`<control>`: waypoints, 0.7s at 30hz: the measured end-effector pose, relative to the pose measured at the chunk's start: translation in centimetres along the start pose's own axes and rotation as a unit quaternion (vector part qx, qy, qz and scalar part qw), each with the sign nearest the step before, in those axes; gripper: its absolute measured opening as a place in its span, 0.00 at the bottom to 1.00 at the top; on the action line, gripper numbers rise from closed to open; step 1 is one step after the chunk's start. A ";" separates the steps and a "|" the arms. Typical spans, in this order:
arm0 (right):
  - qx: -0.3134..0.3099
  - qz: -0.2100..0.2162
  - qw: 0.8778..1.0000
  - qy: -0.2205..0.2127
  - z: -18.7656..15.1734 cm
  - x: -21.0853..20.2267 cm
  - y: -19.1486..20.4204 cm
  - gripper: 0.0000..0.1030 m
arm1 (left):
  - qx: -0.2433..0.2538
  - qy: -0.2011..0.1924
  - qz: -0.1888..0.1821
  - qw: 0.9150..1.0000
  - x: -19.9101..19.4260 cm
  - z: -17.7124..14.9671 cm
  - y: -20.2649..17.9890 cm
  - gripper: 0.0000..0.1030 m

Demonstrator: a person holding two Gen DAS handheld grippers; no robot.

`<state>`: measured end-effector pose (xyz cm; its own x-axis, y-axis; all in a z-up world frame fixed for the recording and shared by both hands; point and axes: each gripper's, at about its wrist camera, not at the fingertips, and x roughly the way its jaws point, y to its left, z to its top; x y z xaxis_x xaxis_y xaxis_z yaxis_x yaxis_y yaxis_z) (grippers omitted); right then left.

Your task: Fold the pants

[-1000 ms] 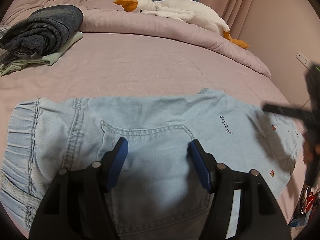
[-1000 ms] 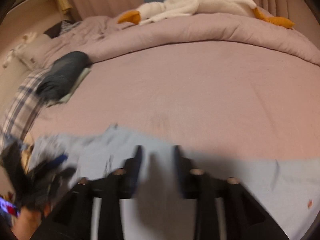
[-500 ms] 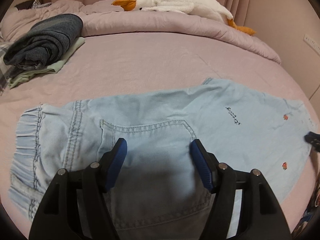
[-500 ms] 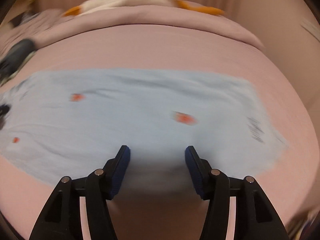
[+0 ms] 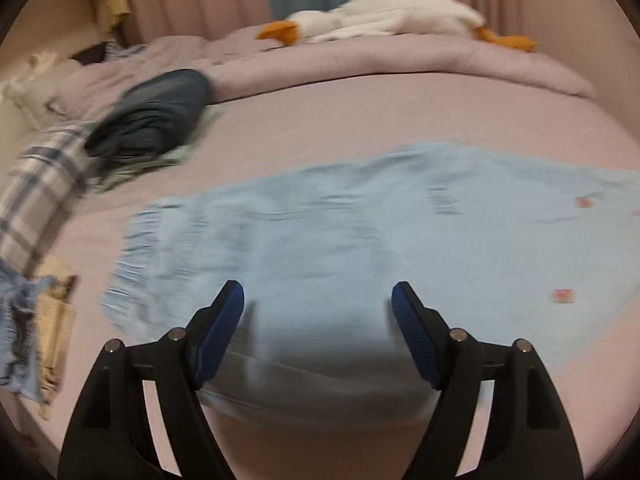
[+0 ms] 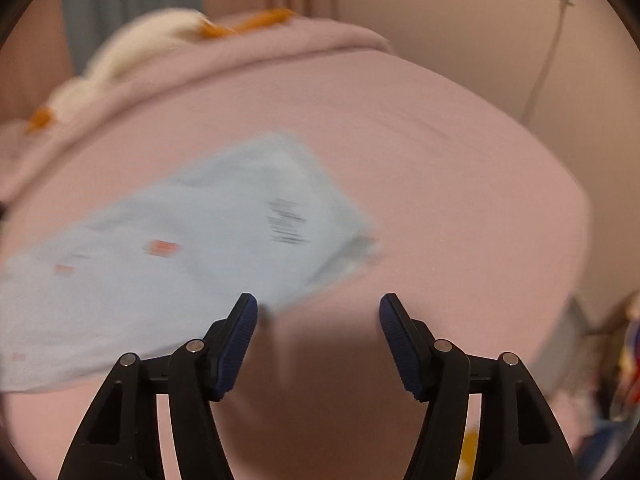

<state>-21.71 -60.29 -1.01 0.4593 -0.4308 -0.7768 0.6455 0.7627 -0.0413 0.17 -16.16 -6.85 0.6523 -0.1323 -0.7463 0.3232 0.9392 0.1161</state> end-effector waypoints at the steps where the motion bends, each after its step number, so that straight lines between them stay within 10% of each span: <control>1: 0.002 0.036 0.999 -0.005 0.0 -0.3 1.0 0.63 | -0.001 0.003 -0.026 1.000 -0.3 0.2 -1.1 0.74; 9: -0.124 0.183 0.975 0.014 -2.0 0.0 13.3 0.63 | 0.017 0.036 -0.096 0.995 0.2 1.2 -7.8 0.74; 16: -0.165 0.134 0.977 0.008 -3.8 0.8 10.9 0.63 | 0.022 0.055 -0.099 0.993 2.2 -0.4 -8.4 0.85; 21: -0.064 0.059 0.996 0.024 -1.5 1.2 3.6 0.63 | 0.024 0.044 -0.101 0.994 1.8 -1.0 -8.5 0.85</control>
<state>-19.73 -57.34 -3.00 0.4962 -0.3128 -0.8099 0.5037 0.8635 -0.0248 -2.07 -24.02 -9.85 0.5088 -0.2856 -0.8121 0.4742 0.8803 -0.0125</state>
